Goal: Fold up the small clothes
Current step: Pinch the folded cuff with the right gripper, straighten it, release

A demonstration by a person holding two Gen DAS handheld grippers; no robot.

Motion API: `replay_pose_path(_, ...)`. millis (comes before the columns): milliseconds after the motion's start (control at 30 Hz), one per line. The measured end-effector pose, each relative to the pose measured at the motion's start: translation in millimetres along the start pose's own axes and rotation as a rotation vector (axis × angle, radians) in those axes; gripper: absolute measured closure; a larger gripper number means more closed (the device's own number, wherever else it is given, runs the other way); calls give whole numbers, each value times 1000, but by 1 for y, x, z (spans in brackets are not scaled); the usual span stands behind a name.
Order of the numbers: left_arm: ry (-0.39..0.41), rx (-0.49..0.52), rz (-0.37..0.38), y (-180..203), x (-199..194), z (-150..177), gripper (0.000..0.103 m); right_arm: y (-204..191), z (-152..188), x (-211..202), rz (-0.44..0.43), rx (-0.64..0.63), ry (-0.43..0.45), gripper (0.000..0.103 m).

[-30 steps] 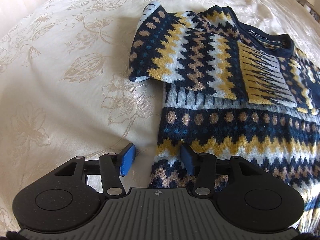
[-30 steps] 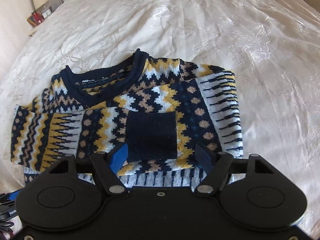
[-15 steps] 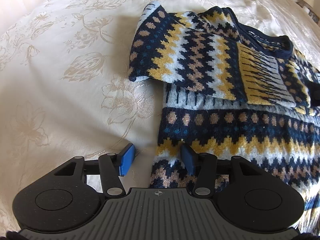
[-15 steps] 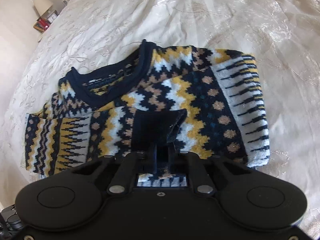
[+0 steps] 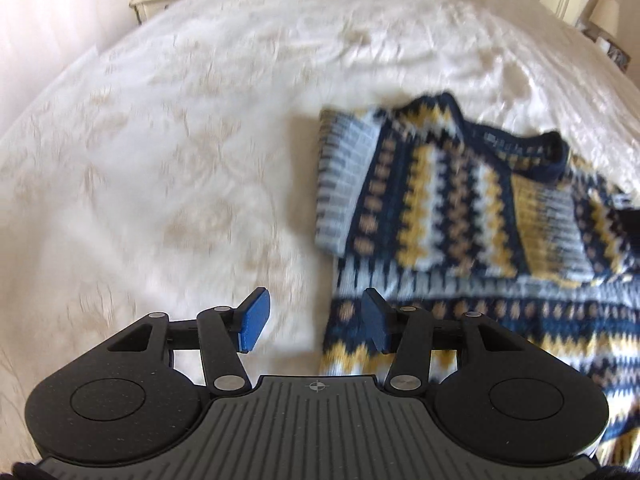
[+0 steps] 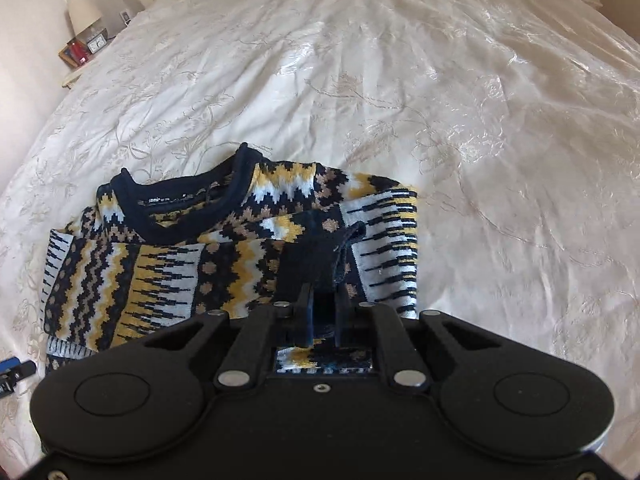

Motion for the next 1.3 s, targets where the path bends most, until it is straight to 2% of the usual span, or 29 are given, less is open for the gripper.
replay_pose_path(267, 34, 13, -9, 22, 17, -61, 53, -9, 5, 2, 33, -55, -6, 86)
replay_pose_path(367, -15, 16, -46, 25, 38, -68, 53, 0, 2, 10, 87, -34, -35, 85)
replay_pose_path(467, -102, 0, -72, 17, 61, -66, 53, 9, 2, 26, 128, -6, -91, 85)
replay_pose_path(567, -122, -18, -72, 12, 72, -61, 45, 13, 6, 40, 135, -2, -122, 84)
replay_pose_path(733, -124, -13, -102, 12, 74, -60, 33, 12, 9, 47, 146, 1, -110, 78)
replay_pose_path(933, -132, -42, -120, 10, 79, -66, 22, 13, 8, 50, 150, 3, -99, 73)
replay_pose_path(1067, -135, -56, -121, 10, 80, -67, 19, 12, 9, 51, 155, -3, -89, 69)
replay_pose_path(1267, -140, -75, -115, 5, 83, -67, 9, 12, 9, 50, 167, 0, -69, 57)
replay_pose_path(1300, -142, -79, -113, 4, 84, -67, 7, 12, 9, 50, 171, 1, -66, 51)
Point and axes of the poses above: each gripper's, at about its wrist camera, not at the fingertips, and x roughly the way its jaws point, y to its right, z to its underside, the point moved 1 cm from there along x, roughly the way its jaws point, and after that the axes turned 15 degrees about -y, right-handed, at the moved point
